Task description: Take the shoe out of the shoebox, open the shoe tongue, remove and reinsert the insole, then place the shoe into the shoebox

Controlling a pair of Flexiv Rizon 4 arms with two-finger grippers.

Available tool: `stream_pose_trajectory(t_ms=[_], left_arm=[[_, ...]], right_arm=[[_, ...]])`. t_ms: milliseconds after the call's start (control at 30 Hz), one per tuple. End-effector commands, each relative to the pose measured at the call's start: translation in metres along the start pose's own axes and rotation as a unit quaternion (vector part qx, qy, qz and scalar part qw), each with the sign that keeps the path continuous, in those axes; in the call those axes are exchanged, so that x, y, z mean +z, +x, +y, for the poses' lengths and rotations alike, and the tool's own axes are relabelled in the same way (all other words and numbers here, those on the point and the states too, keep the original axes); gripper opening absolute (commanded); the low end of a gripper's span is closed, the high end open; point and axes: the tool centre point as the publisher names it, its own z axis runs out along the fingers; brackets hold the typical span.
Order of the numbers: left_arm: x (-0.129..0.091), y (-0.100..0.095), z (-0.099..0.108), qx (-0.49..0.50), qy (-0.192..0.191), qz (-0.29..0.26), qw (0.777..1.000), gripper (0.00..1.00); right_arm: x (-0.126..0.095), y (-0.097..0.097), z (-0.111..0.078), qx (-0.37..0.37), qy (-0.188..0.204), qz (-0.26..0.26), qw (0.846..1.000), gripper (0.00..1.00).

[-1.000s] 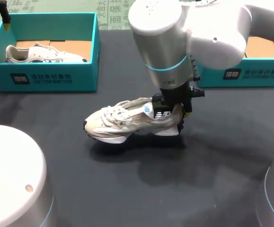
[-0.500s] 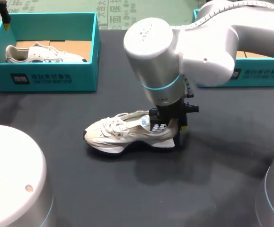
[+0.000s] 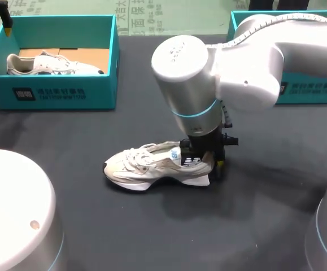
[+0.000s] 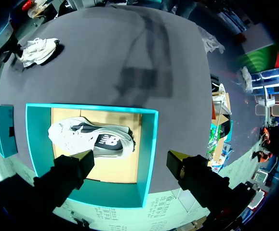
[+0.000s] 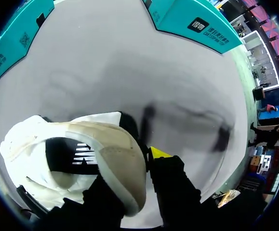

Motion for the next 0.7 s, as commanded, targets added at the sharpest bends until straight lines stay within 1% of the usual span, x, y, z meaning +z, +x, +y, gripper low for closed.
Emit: stream_pose_trajectory(t_ms=[33,333,467,600,667,700], left_arm=[[0.0,0.0,-0.001,0.0,-0.001,0.001,1.0,1.0],[0.0,0.0,-0.001,0.0,-0.001,0.001,1.0,1.0],[0.0,0.0,-0.001,0.0,-0.001,0.001,1.0,1.0],[0.0,0.0,-0.001,0.0,-0.001,0.001,1.0,1.0],[0.0,0.0,-0.001,0.0,-0.001,0.001,1.0,1.0],[0.0,0.0,-0.001,0.0,-0.001,0.001,1.0,1.0]], right_arm=[[0.007,-0.002,0.001,-0.003,0.006,0.004,1.0,0.0],[0.024,0.001,0.004,-0.018,0.015,0.01,1.0,0.0],[0.028,0.002,0.005,-0.031,0.013,0.021,0.999,0.0],[0.029,0.001,0.006,-0.035,0.018,0.021,0.999,0.0],[0.029,0.0,0.006,-0.038,0.018,0.024,0.999,0.5],[0.028,-0.001,0.007,-0.04,0.02,0.024,0.999,1.0]])
